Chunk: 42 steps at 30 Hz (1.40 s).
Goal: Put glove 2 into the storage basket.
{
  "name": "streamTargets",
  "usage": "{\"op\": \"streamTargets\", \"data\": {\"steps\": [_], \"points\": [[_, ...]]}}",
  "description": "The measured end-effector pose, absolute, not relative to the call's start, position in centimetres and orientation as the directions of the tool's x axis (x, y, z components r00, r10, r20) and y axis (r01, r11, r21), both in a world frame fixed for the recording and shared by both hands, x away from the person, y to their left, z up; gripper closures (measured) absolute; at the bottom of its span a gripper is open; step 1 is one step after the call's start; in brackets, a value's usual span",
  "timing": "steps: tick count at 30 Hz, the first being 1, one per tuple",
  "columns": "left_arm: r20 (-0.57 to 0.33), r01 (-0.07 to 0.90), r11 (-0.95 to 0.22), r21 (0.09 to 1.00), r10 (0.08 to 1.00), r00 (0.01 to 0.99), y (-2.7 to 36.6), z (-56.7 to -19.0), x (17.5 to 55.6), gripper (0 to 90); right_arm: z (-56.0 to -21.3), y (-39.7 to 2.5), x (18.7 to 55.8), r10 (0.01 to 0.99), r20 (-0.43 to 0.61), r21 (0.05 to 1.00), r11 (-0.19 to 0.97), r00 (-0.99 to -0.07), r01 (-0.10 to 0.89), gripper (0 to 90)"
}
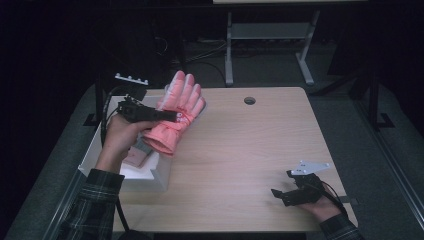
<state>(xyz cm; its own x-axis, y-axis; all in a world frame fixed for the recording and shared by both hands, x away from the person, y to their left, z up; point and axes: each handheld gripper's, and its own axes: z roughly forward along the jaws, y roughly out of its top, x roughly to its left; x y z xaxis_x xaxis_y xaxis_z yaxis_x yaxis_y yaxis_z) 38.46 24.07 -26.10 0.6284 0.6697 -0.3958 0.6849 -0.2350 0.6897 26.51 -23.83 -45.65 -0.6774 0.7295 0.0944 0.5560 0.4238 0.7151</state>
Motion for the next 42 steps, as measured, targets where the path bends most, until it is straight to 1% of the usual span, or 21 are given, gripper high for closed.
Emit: {"op": "streamTargets", "data": {"steps": [2,3,4,6,7,8,11,17,18,20,23,24,28,37,38,40,42], "points": [[-0.394,0.687,-0.229,0.69,0.677,0.621,24.6,-26.1,38.4,62.9,-45.6,-23.9,26.5,0.731,0.093,0.715,0.423,-0.676,0.556,10.3],[-0.397,0.693,-0.206,0.691,0.693,0.602,25.8,-26.0,38.3,63.0,-45.6,-24.0,26.6,0.732,0.093,0.719,0.42,-0.675,0.554,10.3],[-0.397,0.693,-0.206,0.691,0.693,0.602,25.8,-26.0,38.3,63.0,-45.6,-24.0,26.6,0.732,0.093,0.719,0.42,-0.675,0.554,10.3],[-0.403,0.702,-0.176,0.69,0.712,0.575,27.6,-26.2,38.0,62.9,-45.6,-24.0,26.7,0.729,0.092,0.721,0.421,-0.679,0.55,10.1],[-0.403,0.702,-0.176,0.69,0.712,0.575,27.6,-26.2,38.0,62.9,-45.6,-24.0,26.7,0.724,0.089,0.719,0.429,-0.684,0.547,10.1],[-0.406,0.711,-0.16,0.685,0.726,0.554,28.6,-26.5,38.0,62.9,-45.7,-23.9,26.8,0.726,0.093,0.719,0.425,-0.681,0.551,10.1],[-0.423,0.723,-0.117,0.681,0.742,0.519,30.2,-27.1,37.9,62.9,-45.7,-23.6,27.1,0.72,0.096,0.721,0.426,-0.687,0.547,10.1],[-0.427,0.737,-0.087,0.67,0.767,0.479,32.0,-27.9,37.8,62.9,-45.8,-22.9,27.5,0.706,0.089,0.718,0.444,-0.703,0.536,10.1],[-0.419,0.745,-0.081,0.663,0.784,0.458,32.5,-28.4,38.0,62.9,-45.8,-22.8,27.5,0.704,0.087,0.714,0.449,-0.705,0.537,10.1],[-0.427,0.755,-0.07,0.652,0.789,0.442,33.0,-29.2,38.4,62.8,-45.8,-22.8,27.5,0.703,0.083,0.717,0.451,-0.707,0.532,10.1],[-0.434,0.766,-0.062,0.64,0.793,0.428,33.4,-30.0,38.7,62.8,-45.7,-22.9,27.5,0.707,0.086,0.72,0.443,-0.702,0.534,10.1],[-0.44,0.776,-0.054,0.629,0.798,0.412,33.5,-30.8,39.1,62.8,-45.7,-22.9,27.4,0.709,0.085,0.72,0.441,-0.7,0.535,10.1],[-0.449,0.79,-0.053,0.611,0.798,0.402,33.4,-32.1,39.6,62.6,-45.7,-22.9,27.4,0.703,0.085,0.719,0.448,-0.706,0.532,10.2],[-0.43,0.828,-0.078,0.556,0.825,0.366,32.5,-35.3,41.0,62.3,-45.7,-23.1,27.2,0.709,0.087,0.722,0.439,-0.7,0.534,10.3],[-0.429,0.836,-0.083,0.542,0.829,0.36,32.4,-36.2,41.3,62.2,-45.7,-23.2,27.2,0.709,0.085,0.721,0.441,-0.7,0.534,10.3],[-0.427,0.838,-0.083,0.539,0.831,0.357,32.3,-36.5,41.4,62.1,-45.7,-23.2,27.2,0.707,0.08,0.723,0.444,-0.703,0.529,10.3],[-0.439,0.847,-0.075,0.526,0.829,0.346,32.3,-37.6,41.6,61.9,-45.7,-23.2,27.2,0.708,0.081,0.721,0.445,-0.702,0.531,10.3]]}}
